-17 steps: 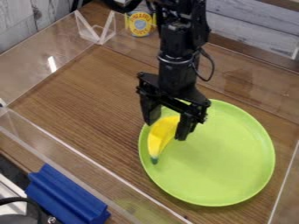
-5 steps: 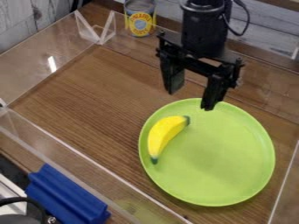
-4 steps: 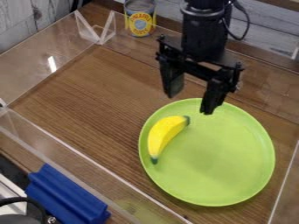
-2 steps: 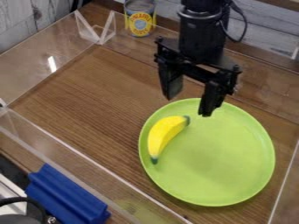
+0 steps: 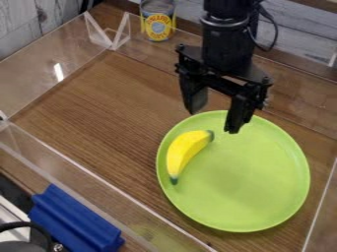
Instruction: Remove the banana from inside the green plate and put it on the table
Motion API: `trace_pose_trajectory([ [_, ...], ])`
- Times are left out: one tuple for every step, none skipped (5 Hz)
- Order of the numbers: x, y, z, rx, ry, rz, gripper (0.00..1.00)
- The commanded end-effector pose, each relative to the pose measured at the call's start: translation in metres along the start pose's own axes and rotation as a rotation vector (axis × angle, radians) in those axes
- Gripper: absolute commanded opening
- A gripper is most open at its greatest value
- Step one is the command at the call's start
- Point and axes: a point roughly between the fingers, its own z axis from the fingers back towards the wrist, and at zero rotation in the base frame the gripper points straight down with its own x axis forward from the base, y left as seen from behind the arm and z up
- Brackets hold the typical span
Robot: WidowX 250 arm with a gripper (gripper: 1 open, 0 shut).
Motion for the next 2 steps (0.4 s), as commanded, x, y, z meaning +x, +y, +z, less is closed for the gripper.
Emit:
trace_pose_trajectory([
  [0.003, 0.0002, 0.01, -0.005, -0.056, 0.0, 1.0],
  [0.0039, 0.0008, 0.0081, -0.006, -0.063, 0.001, 1.0],
])
